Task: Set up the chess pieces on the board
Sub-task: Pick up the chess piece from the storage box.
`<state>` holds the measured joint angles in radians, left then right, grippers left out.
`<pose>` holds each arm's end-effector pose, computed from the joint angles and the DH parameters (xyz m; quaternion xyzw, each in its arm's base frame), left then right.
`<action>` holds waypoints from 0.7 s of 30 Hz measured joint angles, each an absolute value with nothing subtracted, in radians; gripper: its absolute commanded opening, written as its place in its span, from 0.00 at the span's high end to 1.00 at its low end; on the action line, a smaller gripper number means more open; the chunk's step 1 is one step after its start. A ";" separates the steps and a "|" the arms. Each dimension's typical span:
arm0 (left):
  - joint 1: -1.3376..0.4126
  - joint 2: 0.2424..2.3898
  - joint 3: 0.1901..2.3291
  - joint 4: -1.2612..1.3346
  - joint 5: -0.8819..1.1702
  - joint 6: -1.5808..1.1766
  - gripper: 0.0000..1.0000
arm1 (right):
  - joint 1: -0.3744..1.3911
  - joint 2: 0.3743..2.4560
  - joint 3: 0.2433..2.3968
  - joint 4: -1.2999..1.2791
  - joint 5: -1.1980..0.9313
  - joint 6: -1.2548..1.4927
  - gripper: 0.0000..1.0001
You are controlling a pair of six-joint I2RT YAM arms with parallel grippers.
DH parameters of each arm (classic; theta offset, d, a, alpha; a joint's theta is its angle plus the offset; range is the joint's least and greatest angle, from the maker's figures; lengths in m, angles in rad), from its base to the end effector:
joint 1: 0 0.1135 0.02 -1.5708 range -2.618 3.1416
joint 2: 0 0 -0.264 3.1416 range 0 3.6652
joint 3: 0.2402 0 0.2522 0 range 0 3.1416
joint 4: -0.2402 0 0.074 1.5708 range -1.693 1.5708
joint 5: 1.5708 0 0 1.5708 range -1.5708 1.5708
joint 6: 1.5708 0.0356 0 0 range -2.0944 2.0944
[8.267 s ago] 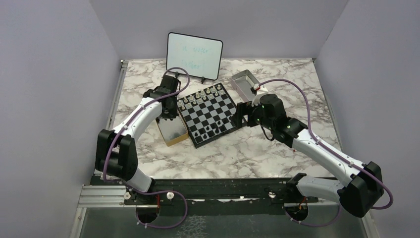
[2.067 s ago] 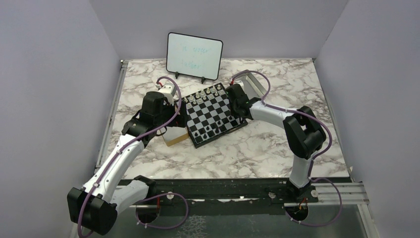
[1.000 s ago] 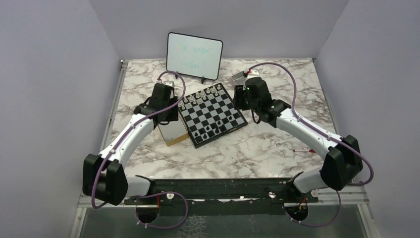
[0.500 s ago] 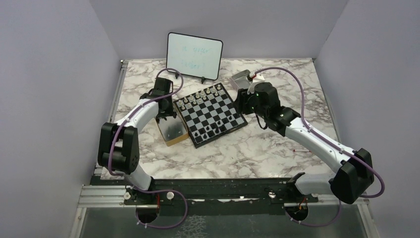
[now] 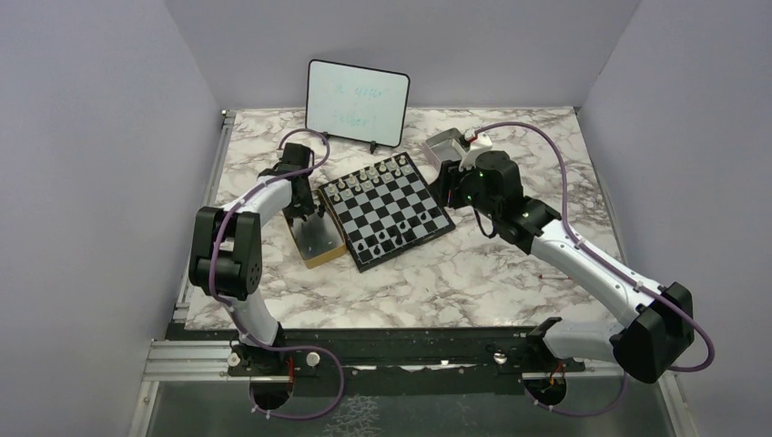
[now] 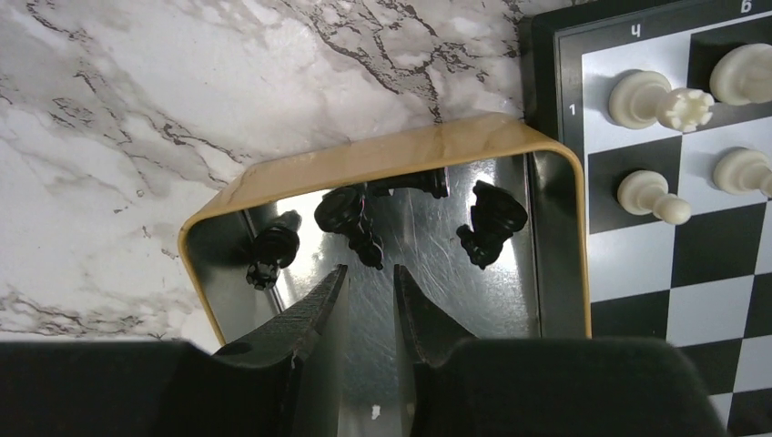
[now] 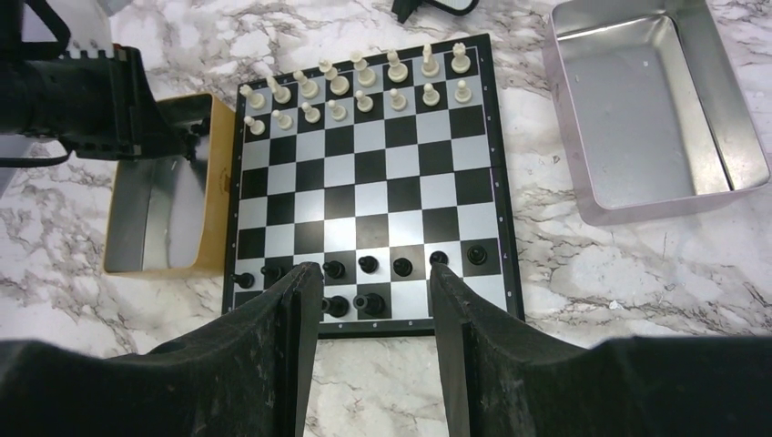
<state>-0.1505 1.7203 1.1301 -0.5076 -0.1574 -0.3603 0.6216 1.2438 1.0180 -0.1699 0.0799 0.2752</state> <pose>0.3429 -0.0464 0.1909 -0.1198 0.9619 0.0149 0.2453 0.2361 0.1656 0.3249 -0.1215 0.8230 0.2102 0.5135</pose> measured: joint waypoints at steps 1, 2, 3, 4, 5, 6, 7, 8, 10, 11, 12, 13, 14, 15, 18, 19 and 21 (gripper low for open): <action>-0.150 1.733 1.135 -0.507 -0.160 -0.363 0.75 | 0.622 1.240 1.018 -0.168 0.080 0.275 0.47; -0.150 1.744 1.139 -0.506 -0.165 -0.366 0.75 | 0.622 1.237 1.017 -0.164 0.080 0.275 0.48; -0.150 1.750 1.140 -0.505 -0.169 -0.368 0.74 | 0.622 1.236 1.017 -0.161 0.080 0.275 0.48; -0.150 1.755 1.143 -0.506 -0.172 -0.371 0.74 | 0.622 1.235 1.016 -0.158 0.080 0.275 0.48; -0.150 1.760 1.148 -0.506 -0.175 -0.372 0.74 | 0.622 1.235 1.016 -0.157 0.080 0.275 0.47; -0.150 1.768 1.155 -0.506 -0.179 -0.374 0.74 | 0.622 1.235 1.016 -0.157 0.080 0.275 0.47; -0.150 1.773 1.161 -0.504 -0.183 -0.374 0.74 | 0.622 1.235 1.016 -0.157 0.080 0.274 0.48; -0.150 1.779 1.168 -0.503 -0.187 -0.375 0.74 | 0.622 1.235 1.016 -0.157 0.080 0.272 0.48; -0.150 1.789 1.172 -0.500 -0.192 -0.377 0.74 | 0.622 1.235 1.016 -0.157 0.080 0.270 0.47; -0.150 1.792 1.172 -0.499 -0.193 -0.377 0.74 | 0.622 1.235 1.016 -0.157 0.080 0.268 0.47; -0.150 1.796 1.172 -0.500 -0.193 -0.377 0.74 | 0.622 1.235 1.016 -0.157 0.080 0.268 0.47; -0.150 1.803 1.172 -0.499 -0.193 -0.377 0.74 | 0.622 1.235 1.016 -0.157 0.080 0.268 0.48; -0.150 1.807 1.172 -0.500 -0.193 -0.377 0.74 | 0.622 1.235 1.016 -0.157 0.080 0.268 0.47; -0.150 1.814 1.172 -0.500 -0.193 -0.377 0.74 | 0.622 1.235 1.014 -0.156 0.080 0.268 0.48; -0.150 1.821 1.172 -0.499 -0.193 -0.377 0.74 | 0.622 1.235 1.011 -0.156 0.080 0.268 0.48; -0.150 1.821 1.173 -0.499 -0.192 -0.377 0.74 | 0.622 1.235 1.011 -0.156 0.080 0.268 0.48; -0.150 1.822 1.174 -0.499 -0.192 -0.377 0.75 | 0.622 1.235 1.011 -0.154 0.080 0.267 0.48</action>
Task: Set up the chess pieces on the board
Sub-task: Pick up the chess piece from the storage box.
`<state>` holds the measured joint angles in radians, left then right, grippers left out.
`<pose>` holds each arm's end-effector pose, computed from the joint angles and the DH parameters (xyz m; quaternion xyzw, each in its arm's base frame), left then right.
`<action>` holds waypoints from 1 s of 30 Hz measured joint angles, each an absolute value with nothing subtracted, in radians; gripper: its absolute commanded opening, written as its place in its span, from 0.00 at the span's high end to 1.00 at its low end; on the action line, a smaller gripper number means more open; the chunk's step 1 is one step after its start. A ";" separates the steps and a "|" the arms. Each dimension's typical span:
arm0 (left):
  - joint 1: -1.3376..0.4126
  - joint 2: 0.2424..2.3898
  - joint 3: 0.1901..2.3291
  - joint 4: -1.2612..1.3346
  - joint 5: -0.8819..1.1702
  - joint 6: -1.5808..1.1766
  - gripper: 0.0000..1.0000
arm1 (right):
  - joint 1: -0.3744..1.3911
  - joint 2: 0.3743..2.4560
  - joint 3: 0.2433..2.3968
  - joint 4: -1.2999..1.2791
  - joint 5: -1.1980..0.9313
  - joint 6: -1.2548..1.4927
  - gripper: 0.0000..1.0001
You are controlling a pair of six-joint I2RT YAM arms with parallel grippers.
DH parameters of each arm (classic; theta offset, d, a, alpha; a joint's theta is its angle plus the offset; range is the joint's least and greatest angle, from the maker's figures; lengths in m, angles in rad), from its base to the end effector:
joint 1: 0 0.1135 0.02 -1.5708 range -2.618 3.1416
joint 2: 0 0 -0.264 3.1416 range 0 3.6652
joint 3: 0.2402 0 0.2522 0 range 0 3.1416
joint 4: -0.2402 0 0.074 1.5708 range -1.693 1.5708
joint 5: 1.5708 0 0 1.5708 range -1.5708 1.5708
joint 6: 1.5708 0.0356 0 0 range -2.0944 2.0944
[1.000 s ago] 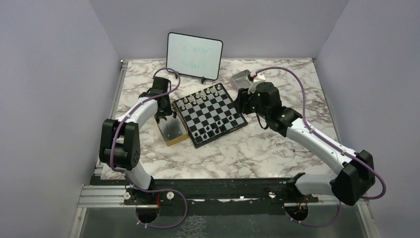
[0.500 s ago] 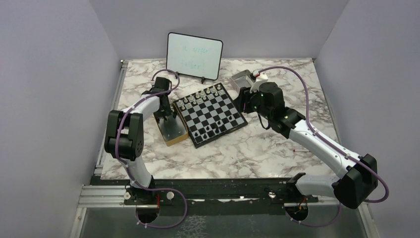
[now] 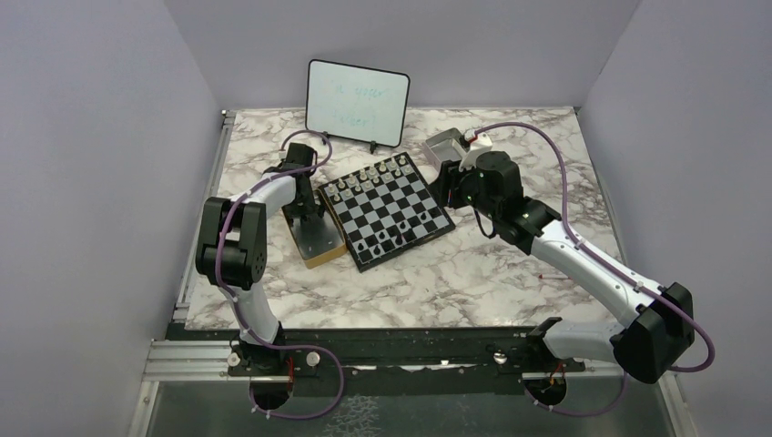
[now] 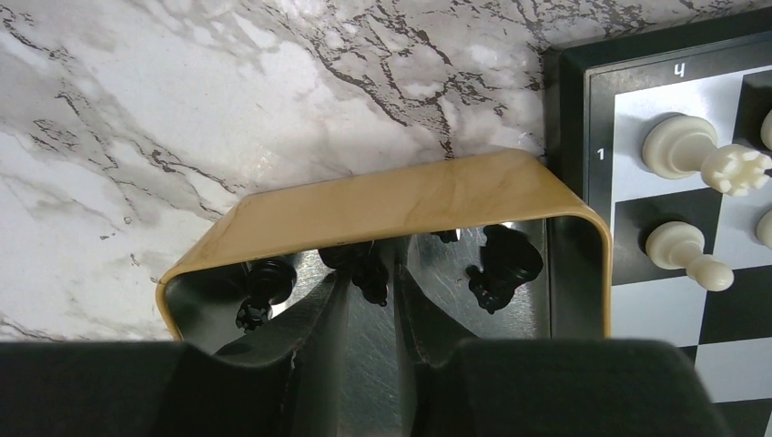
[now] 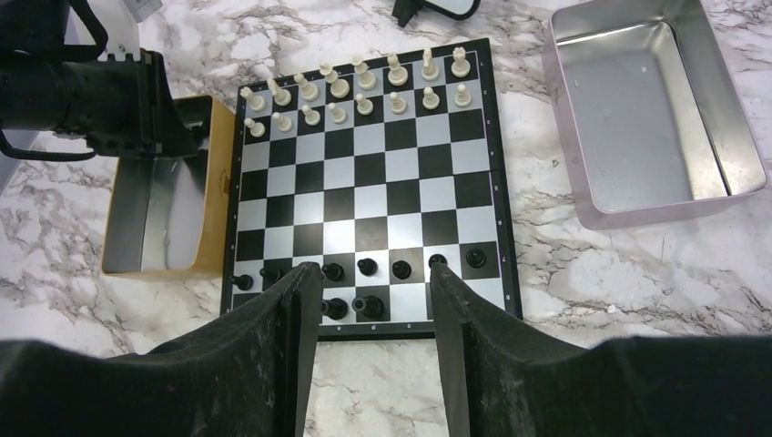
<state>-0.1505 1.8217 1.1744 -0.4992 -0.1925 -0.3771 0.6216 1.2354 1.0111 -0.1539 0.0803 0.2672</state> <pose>0.3589 -0.0475 0.1701 -0.1301 0.9645 0.0360 0.2268 0.2350 0.1648 0.3264 -0.1235 0.8178 0.2113 0.5209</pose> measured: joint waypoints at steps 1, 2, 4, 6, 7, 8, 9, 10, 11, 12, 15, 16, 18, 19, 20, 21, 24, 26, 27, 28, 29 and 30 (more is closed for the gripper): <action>-0.150 1.822 1.174 -0.499 -0.192 -0.377 0.78 | 0.622 1.235 1.011 -0.154 0.081 0.267 0.48; -0.150 1.822 1.174 -0.499 -0.192 -0.376 0.80 | 0.622 1.235 1.011 -0.154 0.080 0.267 0.48; -0.150 1.822 1.175 -0.500 -0.192 -0.374 0.84 | 0.622 1.235 1.011 -0.154 0.080 0.266 0.48; -0.150 1.822 1.176 -0.503 -0.191 -0.368 0.86 | 0.622 1.235 1.011 -0.154 0.080 0.262 0.48; -0.150 1.822 1.176 -0.504 -0.190 -0.366 0.87 | 0.622 1.235 1.011 -0.154 0.080 0.261 0.48; -0.150 1.822 1.176 -0.505 -0.189 -0.365 0.87 | 0.622 1.235 1.011 -0.154 0.081 0.261 0.48; -0.150 1.822 1.178 -0.508 -0.186 -0.363 0.88 | 0.622 1.235 1.011 -0.154 0.080 0.260 0.47; -0.150 1.822 1.179 -0.512 -0.183 -0.360 0.88 | 0.622 1.235 1.011 -0.154 0.080 0.260 0.48; -0.150 1.821 1.180 -0.517 -0.179 -0.358 0.89 | 0.622 1.235 1.011 -0.154 0.080 0.260 0.48; -0.150 1.819 1.181 -0.523 -0.171 -0.357 0.89 | 0.622 1.235 1.011 -0.154 0.080 0.260 0.48; -0.150 1.802 1.181 -0.545 -0.146 -0.353 0.90 | 0.622 1.235 1.009 -0.152 0.080 0.260 0.47; -0.150 1.789 1.181 -0.556 -0.138 -0.350 0.90 | 0.622 1.235 1.007 -0.152 0.080 0.260 0.47; -0.150 1.761 1.181 -0.574 -0.120 -0.342 0.90 | 0.622 1.235 0.999 -0.151 0.073 0.260 0.47; -0.150 1.733 1.181 -0.585 -0.111 -0.337 0.90 | 0.622 1.235 0.995 -0.150 0.066 0.260 0.47; -0.150 1.716 1.181 -0.590 -0.104 -0.333 0.90 | 0.622 1.235 0.989 -0.150 0.056 0.258 0.47; -0.150 1.691 1.181 -0.600 -0.092 -0.328 0.90 | 0.622 1.235 0.981 -0.147 0.043 0.253 0.47; -0.150 1.633 1.180 -0.624 -0.063 -0.316 0.90 | 0.622 1.235 0.942 -0.120 -0.019 0.229 0.48; -0.150 1.594 1.175 -0.637 -0.031 -0.307 0.90 | 0.622 1.235 0.914 -0.097 -0.064 0.206 0.48; -0.150 1.580 1.172 -0.642 -0.015 -0.303 0.91 | 0.622 1.236 0.905 -0.086 -0.084 0.196 0.48; -0.150 1.565 1.168 -0.646 0.000 -0.299 0.91 | 0.622 1.236 0.897 -0.075 -0.104 0.182 0.48; -0.150 1.550 1.163 -0.650 0.019 -0.292 0.91 | 0.622 1.238 0.895 -0.062 -0.125 0.168 0.48; -0.150 1.531 1.157 -0.656 0.044 -0.287 0.91 | 0.622 1.241 0.895 -0.045 -0.149 0.149 0.48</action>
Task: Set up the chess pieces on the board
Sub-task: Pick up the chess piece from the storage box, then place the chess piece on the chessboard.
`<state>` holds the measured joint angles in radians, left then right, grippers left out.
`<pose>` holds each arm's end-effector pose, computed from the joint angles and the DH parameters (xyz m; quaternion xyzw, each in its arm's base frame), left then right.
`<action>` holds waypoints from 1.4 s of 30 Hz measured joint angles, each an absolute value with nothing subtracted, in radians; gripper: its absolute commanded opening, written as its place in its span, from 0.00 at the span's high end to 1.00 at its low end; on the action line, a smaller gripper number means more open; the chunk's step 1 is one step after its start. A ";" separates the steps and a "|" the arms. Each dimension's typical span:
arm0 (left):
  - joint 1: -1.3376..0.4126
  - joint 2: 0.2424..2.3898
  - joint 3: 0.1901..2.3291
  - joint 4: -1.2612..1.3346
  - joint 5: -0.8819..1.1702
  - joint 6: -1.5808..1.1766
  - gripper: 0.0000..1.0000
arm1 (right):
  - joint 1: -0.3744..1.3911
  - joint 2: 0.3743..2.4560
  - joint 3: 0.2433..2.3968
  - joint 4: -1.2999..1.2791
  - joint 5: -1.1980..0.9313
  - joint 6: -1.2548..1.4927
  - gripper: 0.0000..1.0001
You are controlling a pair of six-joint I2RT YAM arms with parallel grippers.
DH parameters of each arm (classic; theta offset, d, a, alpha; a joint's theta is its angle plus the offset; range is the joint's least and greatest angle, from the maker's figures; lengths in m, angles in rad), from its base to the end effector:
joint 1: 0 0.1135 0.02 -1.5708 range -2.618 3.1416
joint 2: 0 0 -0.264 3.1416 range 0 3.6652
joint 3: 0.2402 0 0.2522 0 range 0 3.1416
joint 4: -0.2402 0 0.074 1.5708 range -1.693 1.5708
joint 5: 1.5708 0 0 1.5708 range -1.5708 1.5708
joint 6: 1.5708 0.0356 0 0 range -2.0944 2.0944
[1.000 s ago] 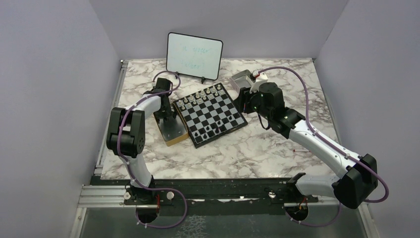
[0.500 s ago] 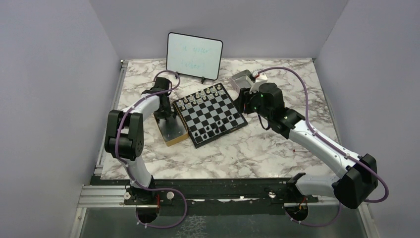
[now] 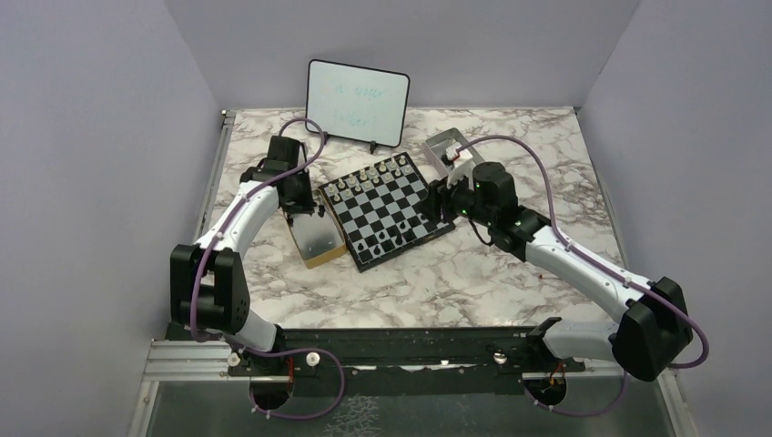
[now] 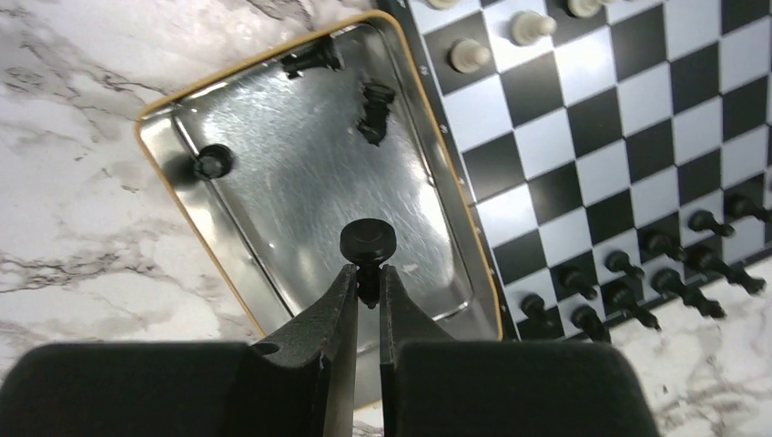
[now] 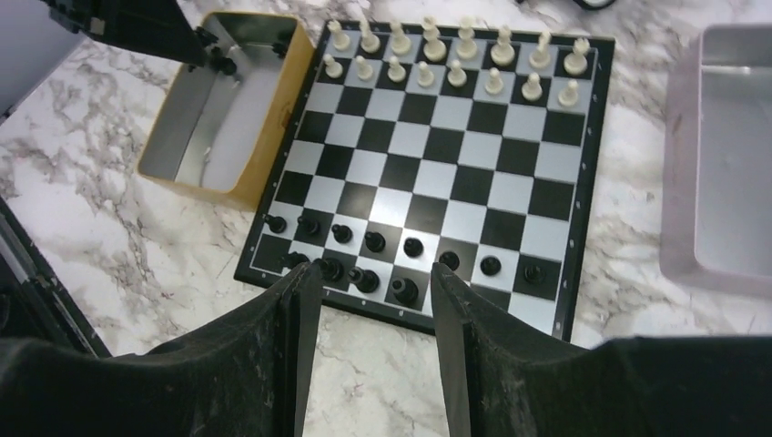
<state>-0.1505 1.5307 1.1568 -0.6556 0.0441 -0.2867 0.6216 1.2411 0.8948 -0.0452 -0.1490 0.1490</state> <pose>0.3120 -0.0489 0.2498 -0.0597 0.9615 -0.0787 0.2563 0.2296 0.1710 0.2949 -0.2343 0.7961 0.2657 0.4906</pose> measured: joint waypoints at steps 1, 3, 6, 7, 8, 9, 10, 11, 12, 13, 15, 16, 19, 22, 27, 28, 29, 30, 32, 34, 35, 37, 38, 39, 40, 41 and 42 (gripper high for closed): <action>-0.150 1.522 1.153 -0.658 0.061 -0.283 0.91 | 0.622 1.246 0.895 -0.023 -0.175 0.126 0.48; -0.151 1.501 1.145 -0.664 0.116 -0.275 0.91 | 0.622 1.260 0.895 0.019 -0.239 0.068 0.48; -0.157 1.485 1.133 -0.669 0.196 -0.267 0.91 | 0.631 1.285 0.881 0.096 -0.371 -0.060 0.45; -0.162 1.480 1.128 -0.671 0.230 -0.264 0.91 | 0.638 1.289 0.867 0.121 -0.412 -0.108 0.44; -0.166 1.477 1.124 -0.673 0.253 -0.263 0.91 | 0.648 1.290 0.850 0.144 -0.449 -0.155 0.43; -0.169 1.474 1.122 -0.676 0.283 -0.261 0.91 | 0.659 1.291 0.836 0.165 -0.484 -0.206 0.42; -0.186 1.465 1.116 -0.678 0.308 -0.260 0.91 | 0.670 1.295 0.825 0.181 -0.519 -0.258 0.40; -0.195 1.459 1.113 -0.680 0.334 -0.260 0.91 | 0.679 1.301 0.818 0.194 -0.549 -0.311 0.38; -0.208 1.449 1.108 -0.680 0.360 -0.260 0.91 | 0.688 1.311 0.816 0.202 -0.578 -0.364 0.37; -0.220 1.441 1.104 -0.681 0.385 -0.260 0.91 | 0.696 1.323 0.816 0.205 -0.604 -0.423 0.36; -0.246 1.420 1.097 -0.683 0.436 -0.260 0.91 | 0.715 1.349 0.816 0.204 -0.647 -0.543 0.36; -0.257 1.412 1.095 -0.683 0.463 -0.260 0.91 | 0.720 1.363 0.816 0.198 -0.662 -0.612 0.36; -0.293 1.385 1.085 -0.683 0.545 -0.260 0.91 | 0.748 1.388 0.809 0.199 -0.683 -0.730 0.36; -0.335 1.363 1.077 -0.683 0.599 -0.261 0.91 | 0.771 1.398 0.775 0.233 -0.704 -0.821 0.38; -0.415 1.353 1.067 -0.683 0.654 -0.266 0.91 | 0.819 1.423 0.767 0.273 -0.706 -0.906 0.38; -0.430 1.352 1.063 -0.683 0.663 -0.266 0.91 | 0.827 1.425 0.767 0.278 -0.706 -0.920 0.38; -0.438 1.352 1.061 -0.684 0.669 -0.267 0.91 | 0.834 1.427 0.767 0.285 -0.706 -0.934 0.38; -0.445 1.351 1.059 -0.683 0.673 -0.268 0.91 | 0.840 1.430 0.767 0.294 -0.705 -0.945 0.39; -0.455 1.350 1.056 -0.686 0.683 -0.269 0.91 | 0.854 1.434 0.761 0.313 -0.698 -0.964 0.43; -0.461 1.350 1.054 -0.689 0.690 -0.270 0.91 | 0.862 1.436 0.746 0.332 -0.686 -0.982 0.50; -0.463 1.350 1.053 -0.691 0.693 -0.271 0.91 | 0.866 1.437 0.737 0.340 -0.677 -0.989 0.55; -0.470 1.350 1.052 -0.698 0.694 -0.274 0.91 | 0.870 1.438 0.725 0.357 -0.665 -1.007 0.61; -0.472 1.350 1.050 -0.701 0.694 -0.275 0.91 | 0.871 1.438 0.723 0.361 -0.661 -1.013 0.63; -0.474 1.350 1.050 -0.703 0.697 -0.276 0.91 | 0.872 1.438 0.722 0.365 -0.658 -1.019 0.67; -0.477 1.349 1.050 -0.704 0.698 -0.277 0.91 | 0.873 1.438 0.721 0.368 -0.655 -1.026 0.71; -0.477 1.348 1.050 -0.707 0.698 -0.279 0.91 | 0.873 1.438 0.717 0.374 -0.650 -1.031 0.73; -0.477 1.346 1.050 -0.709 0.697 -0.281 0.91 | 0.873 1.438 0.713 0.379 -0.646 -1.039 0.75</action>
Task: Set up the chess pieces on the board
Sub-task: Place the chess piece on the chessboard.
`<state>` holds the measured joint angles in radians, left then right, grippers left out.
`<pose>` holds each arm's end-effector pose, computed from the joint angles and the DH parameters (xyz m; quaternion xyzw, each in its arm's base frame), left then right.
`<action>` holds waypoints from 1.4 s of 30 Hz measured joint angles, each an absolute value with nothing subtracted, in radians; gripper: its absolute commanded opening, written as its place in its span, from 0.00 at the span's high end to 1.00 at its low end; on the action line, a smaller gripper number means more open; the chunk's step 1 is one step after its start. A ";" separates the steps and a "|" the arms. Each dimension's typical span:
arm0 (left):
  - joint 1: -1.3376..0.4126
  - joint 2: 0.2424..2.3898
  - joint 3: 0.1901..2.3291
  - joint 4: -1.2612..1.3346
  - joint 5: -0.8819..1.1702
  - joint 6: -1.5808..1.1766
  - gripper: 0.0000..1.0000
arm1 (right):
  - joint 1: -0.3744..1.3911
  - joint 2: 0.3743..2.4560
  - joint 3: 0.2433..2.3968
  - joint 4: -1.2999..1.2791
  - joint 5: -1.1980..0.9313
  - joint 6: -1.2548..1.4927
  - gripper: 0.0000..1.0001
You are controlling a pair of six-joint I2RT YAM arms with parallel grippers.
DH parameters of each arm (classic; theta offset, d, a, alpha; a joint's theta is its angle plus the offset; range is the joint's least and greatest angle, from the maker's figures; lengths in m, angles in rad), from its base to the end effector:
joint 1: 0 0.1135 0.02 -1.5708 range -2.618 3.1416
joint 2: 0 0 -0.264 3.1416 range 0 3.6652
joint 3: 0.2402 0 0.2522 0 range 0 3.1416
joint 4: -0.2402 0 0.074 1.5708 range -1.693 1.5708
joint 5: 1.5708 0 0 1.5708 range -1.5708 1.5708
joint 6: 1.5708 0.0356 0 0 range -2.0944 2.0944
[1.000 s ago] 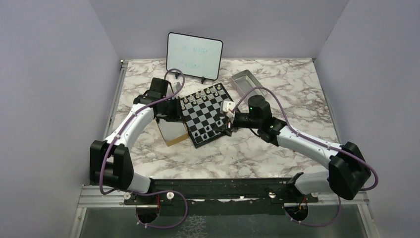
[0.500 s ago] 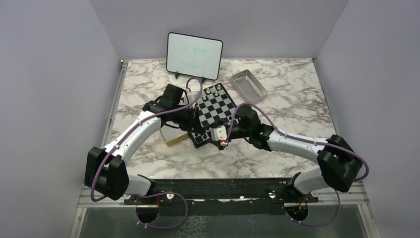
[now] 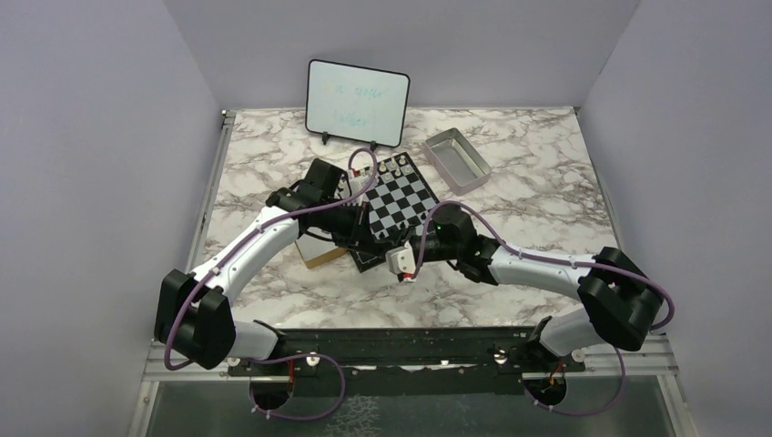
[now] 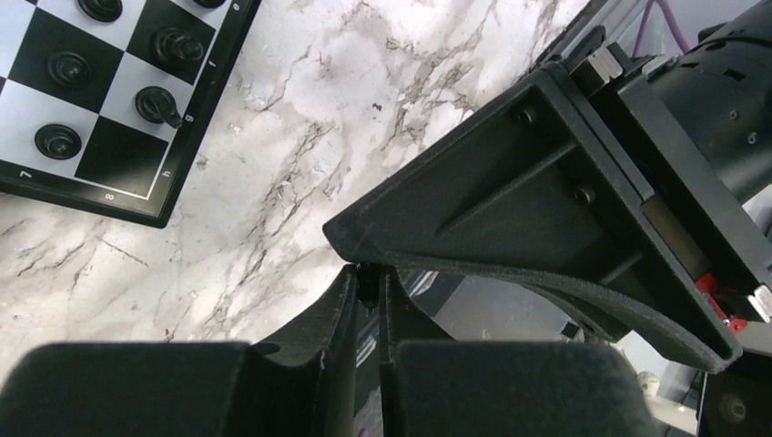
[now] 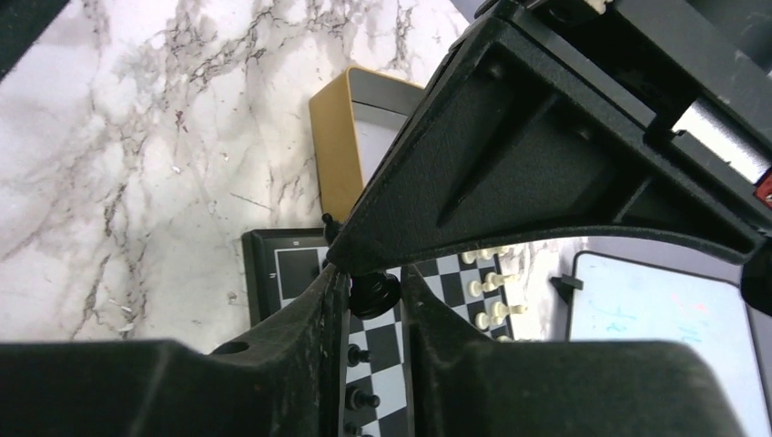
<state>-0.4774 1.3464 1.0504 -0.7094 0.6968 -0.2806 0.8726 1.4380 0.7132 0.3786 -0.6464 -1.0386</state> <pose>0.2269 -0.1431 0.2713 0.1835 0.8889 -0.4016 0.1223 0.1794 0.2471 0.2229 -0.7390 0.2988 0.2138 0.5647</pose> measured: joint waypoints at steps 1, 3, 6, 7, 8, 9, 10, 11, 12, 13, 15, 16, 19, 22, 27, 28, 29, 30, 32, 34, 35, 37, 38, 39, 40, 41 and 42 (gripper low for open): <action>-0.477 1.346 1.050 -0.714 0.694 -0.284 0.91 | 0.873 1.438 0.710 0.383 -0.643 -1.043 0.79; -0.477 1.344 1.051 -0.716 0.689 -0.292 0.89 | 0.873 1.438 0.700 0.403 -0.637 -1.045 0.85; -0.480 1.338 1.051 -0.715 0.675 -0.302 0.78 | 0.877 1.431 0.674 0.445 -0.623 -1.026 0.95; -0.482 1.333 1.051 -0.713 0.666 -0.310 0.75 | 0.878 1.429 0.665 0.465 -0.613 -1.008 0.96; -0.482 1.327 1.051 -0.712 0.660 -0.315 0.71 | 0.878 1.428 0.659 0.480 -0.605 -0.984 0.98; -0.482 1.315 1.051 -0.704 0.652 -0.326 0.64 | 0.880 1.428 0.649 0.493 -0.593 -0.953 0.99; -0.482 1.303 1.053 -0.697 0.645 -0.335 0.56 | 0.880 1.428 0.638 0.506 -0.585 -0.921 0.99; -0.479 1.290 1.054 -0.689 0.640 -0.342 0.52 | 0.880 1.428 0.626 0.519 -0.578 -0.884 0.99; -0.478 1.272 1.057 -0.680 0.633 -0.353 0.50 | 0.880 1.428 0.615 0.535 -0.574 -0.850 0.99; -0.478 1.259 1.062 -0.675 0.626 -0.360 0.49 | 0.881 1.428 0.606 0.554 -0.569 -0.813 0.99; -0.478 1.232 1.072 -0.664 0.612 -0.378 0.48 | 0.882 1.428 0.590 0.605 -0.561 -0.736 0.99; -0.478 1.218 1.074 -0.656 0.604 -0.384 0.48 | 0.882 1.428 0.585 0.634 -0.553 -0.694 0.99; -0.478 1.180 1.076 -0.643 0.579 -0.406 0.48 | 0.883 1.433 0.582 0.711 -0.508 -0.571 0.99; -0.478 1.147 1.077 -0.633 0.545 -0.422 0.50 | 0.883 1.441 0.583 0.767 -0.453 -0.456 0.99; -0.478 1.127 1.077 -0.627 0.498 -0.442 0.60 | 0.883 1.453 0.600 0.801 -0.353 -0.285 0.99; -0.478 1.127 1.077 -0.624 0.488 -0.450 0.61 | 0.883 1.455 0.608 0.803 -0.334 -0.260 0.99; -0.478 1.127 1.076 -0.619 0.482 -0.455 0.61 | 0.883 1.457 0.616 0.804 -0.317 -0.233 0.99; -0.478 1.127 1.076 -0.614 0.478 -0.461 0.61 | 0.883 1.459 0.623 0.809 -0.302 -0.216 0.99; -0.478 1.127 1.073 -0.597 0.470 -0.475 0.62 | 0.883 1.462 0.632 0.816 -0.279 -0.186 0.99; -0.478 1.128 1.071 -0.584 0.465 -0.484 0.62 | 0.883 1.463 0.633 0.822 -0.261 -0.162 0.99; -0.478 1.130 1.071 -0.577 0.463 -0.490 0.62 | 0.883 1.463 0.633 0.823 -0.254 -0.150 0.99; -0.478 1.133 1.071 -0.562 0.458 -0.498 0.65 | 0.883 1.463 0.633 0.823 -0.245 -0.131 0.99; -0.478 1.135 1.071 -0.558 0.455 -0.502 0.67 | 0.883 1.463 0.633 0.825 -0.241 -0.123 0.99; -0.478 1.139 1.071 -0.551 0.452 -0.509 0.69 | 0.883 1.463 0.633 0.827 -0.236 -0.115 0.99; -0.478 1.141 1.070 -0.543 0.447 -0.514 0.70 | 0.883 1.463 0.633 0.830 -0.233 -0.110 0.99; -0.478 1.144 1.069 -0.537 0.442 -0.517 0.70 | 0.883 1.463 0.633 0.831 -0.230 -0.104 0.99; -0.478 1.147 1.067 -0.532 0.437 -0.522 0.71 | 0.883 1.463 0.633 0.833 -0.228 -0.101 0.99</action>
<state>-0.4782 1.1469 1.0668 -0.5316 0.4374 -0.5217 0.8825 1.4631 0.6327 0.8333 -0.2283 -0.1005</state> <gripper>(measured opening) 0.319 0.260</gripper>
